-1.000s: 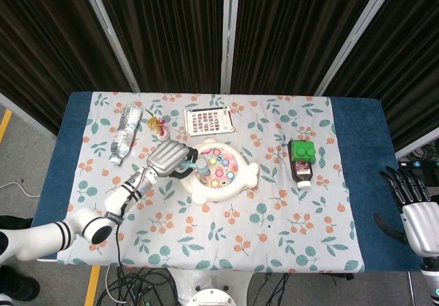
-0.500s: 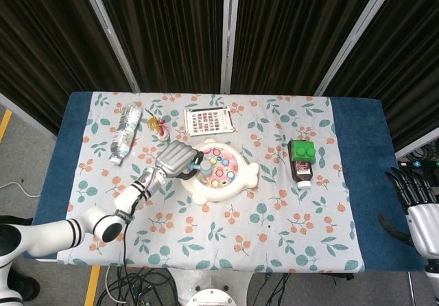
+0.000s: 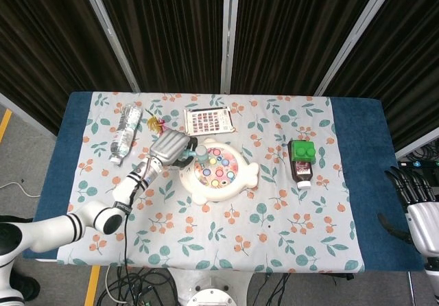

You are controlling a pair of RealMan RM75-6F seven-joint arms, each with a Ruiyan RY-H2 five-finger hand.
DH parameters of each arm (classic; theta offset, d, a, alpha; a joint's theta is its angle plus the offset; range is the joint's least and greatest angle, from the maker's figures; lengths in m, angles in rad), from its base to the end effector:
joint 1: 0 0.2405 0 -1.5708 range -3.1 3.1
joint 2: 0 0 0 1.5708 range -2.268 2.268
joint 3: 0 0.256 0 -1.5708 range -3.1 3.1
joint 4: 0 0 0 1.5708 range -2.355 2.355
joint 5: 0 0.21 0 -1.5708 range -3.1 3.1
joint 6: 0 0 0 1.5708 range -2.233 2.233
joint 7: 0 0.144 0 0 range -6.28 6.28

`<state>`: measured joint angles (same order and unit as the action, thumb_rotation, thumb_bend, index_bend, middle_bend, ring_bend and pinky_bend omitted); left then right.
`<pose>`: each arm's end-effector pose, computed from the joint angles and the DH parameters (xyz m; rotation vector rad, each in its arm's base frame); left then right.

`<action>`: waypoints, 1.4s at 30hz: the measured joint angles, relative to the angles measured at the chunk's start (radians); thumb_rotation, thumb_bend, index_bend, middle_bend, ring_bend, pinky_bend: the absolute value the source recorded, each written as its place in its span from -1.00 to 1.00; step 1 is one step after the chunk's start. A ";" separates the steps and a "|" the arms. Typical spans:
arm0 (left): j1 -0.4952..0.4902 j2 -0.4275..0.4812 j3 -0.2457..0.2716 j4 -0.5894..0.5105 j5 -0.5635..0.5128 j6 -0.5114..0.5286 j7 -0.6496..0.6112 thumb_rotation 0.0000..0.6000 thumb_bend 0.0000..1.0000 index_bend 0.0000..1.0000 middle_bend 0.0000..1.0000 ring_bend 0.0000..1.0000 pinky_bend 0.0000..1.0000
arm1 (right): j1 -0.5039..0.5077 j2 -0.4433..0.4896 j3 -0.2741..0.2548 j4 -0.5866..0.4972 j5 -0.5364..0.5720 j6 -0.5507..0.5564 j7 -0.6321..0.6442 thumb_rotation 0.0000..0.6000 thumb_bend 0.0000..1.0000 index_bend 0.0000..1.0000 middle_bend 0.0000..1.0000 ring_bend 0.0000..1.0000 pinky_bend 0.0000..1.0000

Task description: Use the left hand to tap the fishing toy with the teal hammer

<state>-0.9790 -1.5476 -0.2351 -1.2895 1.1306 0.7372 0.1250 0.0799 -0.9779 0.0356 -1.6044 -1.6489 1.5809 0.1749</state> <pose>-0.0900 0.4088 -0.0148 -2.0075 -0.9290 -0.9866 -0.2975 -0.1752 0.2052 1.4659 -0.8144 1.0488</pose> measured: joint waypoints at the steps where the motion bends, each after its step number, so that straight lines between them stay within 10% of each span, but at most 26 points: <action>1: -0.002 -0.006 0.004 0.008 -0.004 -0.005 0.004 1.00 0.16 0.39 0.37 0.08 0.21 | 0.000 0.000 0.000 0.000 0.000 -0.001 0.000 1.00 -0.65 -1.00 -0.87 -1.00 -1.00; 29: -0.070 0.037 0.011 -0.022 -0.151 -0.098 0.079 1.00 0.16 0.39 0.37 0.08 0.22 | -0.007 -0.004 -0.001 0.006 -0.002 0.008 0.007 1.00 -0.65 -1.00 -0.87 -1.00 -1.00; 42: 0.046 0.216 0.033 -0.243 -0.081 0.032 0.023 1.00 0.15 0.39 0.37 0.08 0.19 | -0.005 -0.007 -0.002 0.013 -0.025 0.019 0.016 1.00 -0.65 -1.00 -0.87 -1.00 -1.00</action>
<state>-0.9330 -1.3318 -0.2021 -1.5326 1.0494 0.7690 0.1481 0.0745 -0.9852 0.0333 -1.5917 -1.6737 1.6002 0.1912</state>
